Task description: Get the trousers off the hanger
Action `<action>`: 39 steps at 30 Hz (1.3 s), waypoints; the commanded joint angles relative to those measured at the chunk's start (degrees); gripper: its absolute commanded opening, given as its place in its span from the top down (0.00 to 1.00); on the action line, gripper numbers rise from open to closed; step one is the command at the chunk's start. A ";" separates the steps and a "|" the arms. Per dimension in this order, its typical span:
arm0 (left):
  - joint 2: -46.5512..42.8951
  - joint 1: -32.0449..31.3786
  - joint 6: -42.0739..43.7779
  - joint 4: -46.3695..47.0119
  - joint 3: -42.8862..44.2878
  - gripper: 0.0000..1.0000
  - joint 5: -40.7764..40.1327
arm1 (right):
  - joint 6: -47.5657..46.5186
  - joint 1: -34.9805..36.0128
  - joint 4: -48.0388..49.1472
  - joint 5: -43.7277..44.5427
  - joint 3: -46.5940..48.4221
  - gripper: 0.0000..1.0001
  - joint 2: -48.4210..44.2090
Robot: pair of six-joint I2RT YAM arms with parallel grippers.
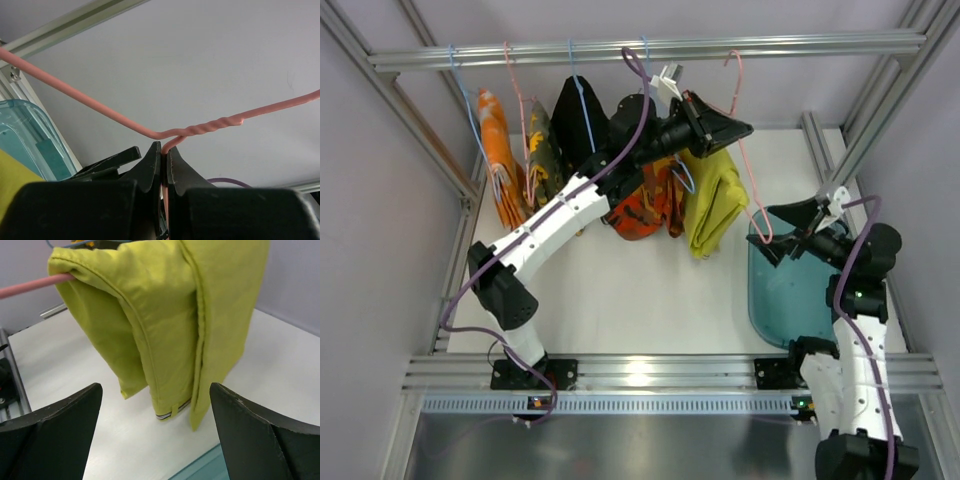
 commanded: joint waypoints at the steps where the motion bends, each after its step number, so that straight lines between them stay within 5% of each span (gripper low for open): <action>1: -1.22 -0.81 0.26 11.85 5.66 1.00 1.48 | -3.04 6.28 8.17 5.97 0.34 0.11 1.62; 20: -1.39 -4.68 1.06 12.03 7.95 1.00 2.89 | 0.39 10.42 24.26 11.78 1.13 0.17 14.72; 26: -1.48 -5.12 1.15 11.94 7.95 1.00 3.06 | 2.41 10.42 27.16 8.79 4.03 0.60 18.76; 28: -1.57 -5.21 1.06 11.94 7.95 1.00 3.15 | 2.50 10.42 26.99 8.79 4.65 0.67 19.21; 32: -2.27 -5.39 1.76 12.03 7.34 1.00 2.89 | 4.26 10.42 23.67 9.84 7.72 1.00 20.09; 39: -3.85 -5.47 4.57 12.46 1.38 1.00 2.19 | 11.98 9.37 19.51 12.57 15.63 1.00 17.98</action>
